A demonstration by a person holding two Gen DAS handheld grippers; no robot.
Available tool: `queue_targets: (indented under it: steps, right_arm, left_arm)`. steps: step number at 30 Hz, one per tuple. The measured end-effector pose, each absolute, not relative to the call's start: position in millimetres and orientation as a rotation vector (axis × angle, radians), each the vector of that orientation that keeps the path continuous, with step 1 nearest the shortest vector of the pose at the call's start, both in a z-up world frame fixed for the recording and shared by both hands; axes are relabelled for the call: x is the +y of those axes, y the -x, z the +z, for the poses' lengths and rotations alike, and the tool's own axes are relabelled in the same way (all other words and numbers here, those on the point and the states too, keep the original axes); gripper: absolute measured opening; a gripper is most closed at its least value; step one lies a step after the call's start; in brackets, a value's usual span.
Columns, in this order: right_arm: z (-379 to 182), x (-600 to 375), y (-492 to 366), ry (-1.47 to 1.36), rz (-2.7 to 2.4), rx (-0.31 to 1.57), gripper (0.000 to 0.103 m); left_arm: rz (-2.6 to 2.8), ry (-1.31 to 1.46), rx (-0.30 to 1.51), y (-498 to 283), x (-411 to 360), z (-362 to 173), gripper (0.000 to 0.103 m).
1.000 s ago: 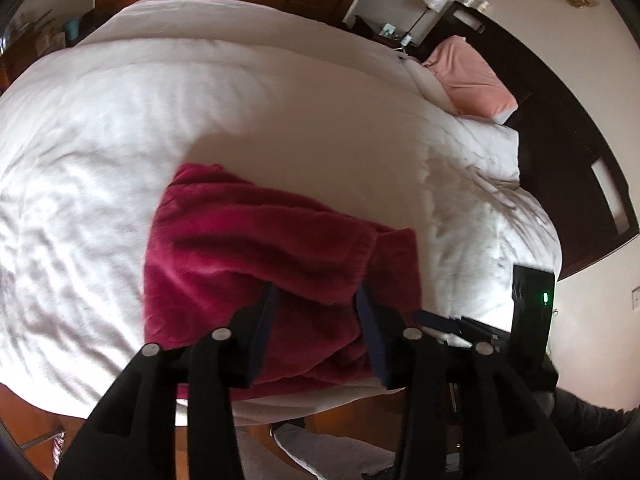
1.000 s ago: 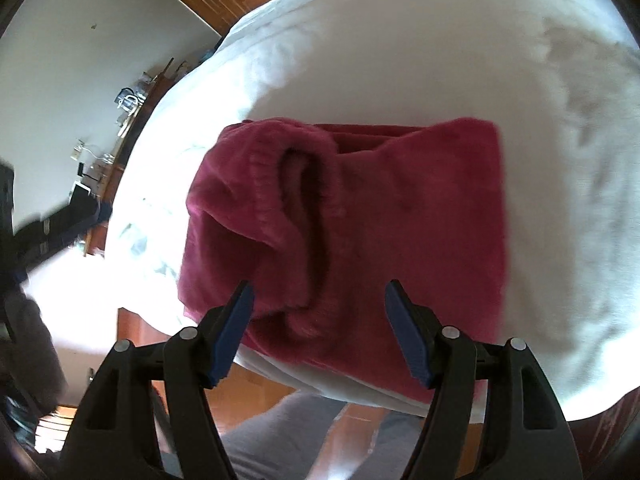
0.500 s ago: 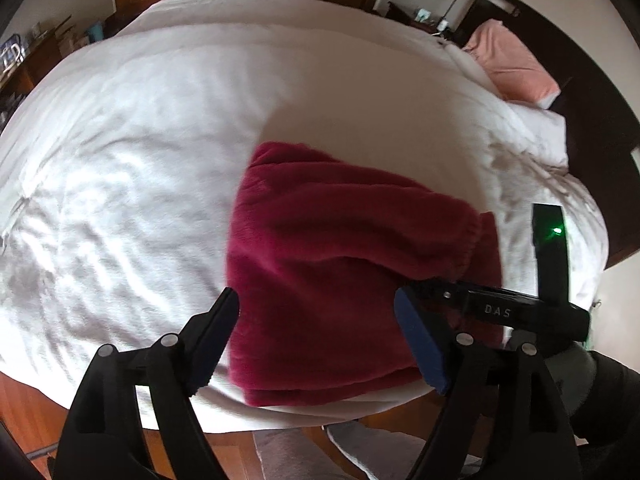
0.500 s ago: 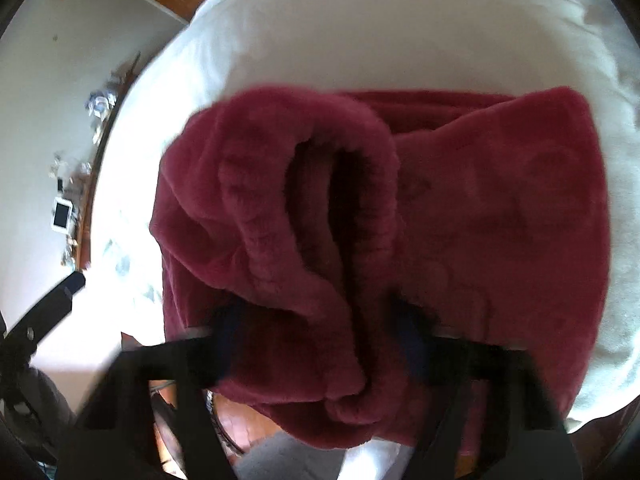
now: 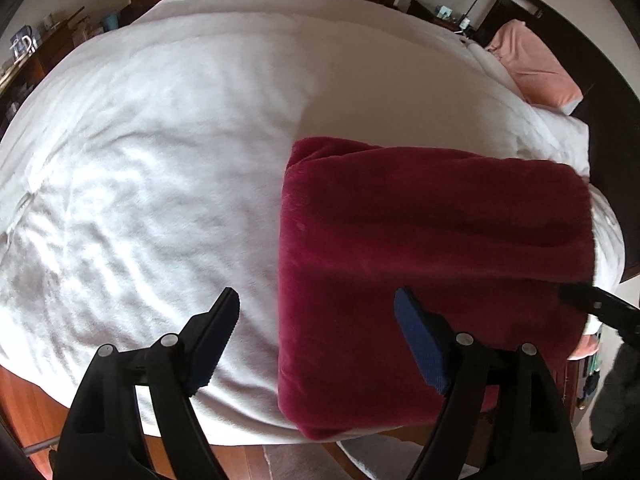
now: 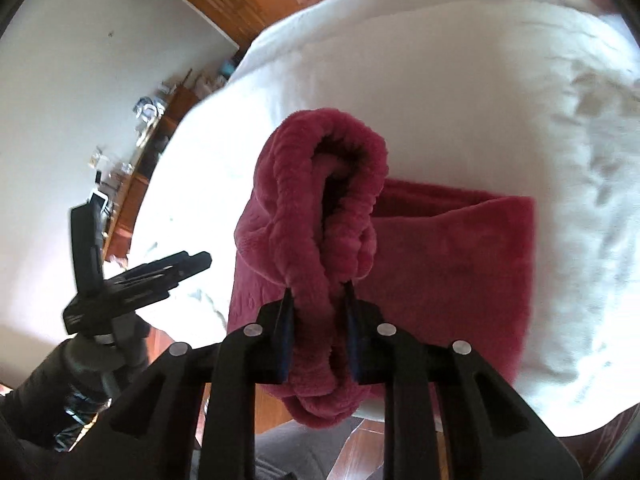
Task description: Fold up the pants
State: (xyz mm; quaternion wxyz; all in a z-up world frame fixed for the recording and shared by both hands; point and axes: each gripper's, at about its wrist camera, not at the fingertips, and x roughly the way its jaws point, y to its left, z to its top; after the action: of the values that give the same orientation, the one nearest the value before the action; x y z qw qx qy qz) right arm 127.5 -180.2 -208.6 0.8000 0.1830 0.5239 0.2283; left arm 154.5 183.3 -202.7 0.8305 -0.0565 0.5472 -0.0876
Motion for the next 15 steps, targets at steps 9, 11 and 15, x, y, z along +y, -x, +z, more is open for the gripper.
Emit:
queue_targets:
  steps: [9, 11, 15]
  right_arm:
    - [-274, -265, -81, -0.481, 0.277, 1.218, 0.021]
    - [-298, -269, -75, -0.487, 0.256, 1.254, 0.021]
    - [-328, -268, -74, -0.494, 0.243, 1.272, 0.024]
  left_arm:
    - [-0.298, 0.073, 1.189, -139, 109, -217, 0.079]
    - [-0.316, 0.053, 1.206, -135, 94, -224, 0.079]
    - [-0.338, -0.014, 1.258, -126, 69, -246, 0.079]
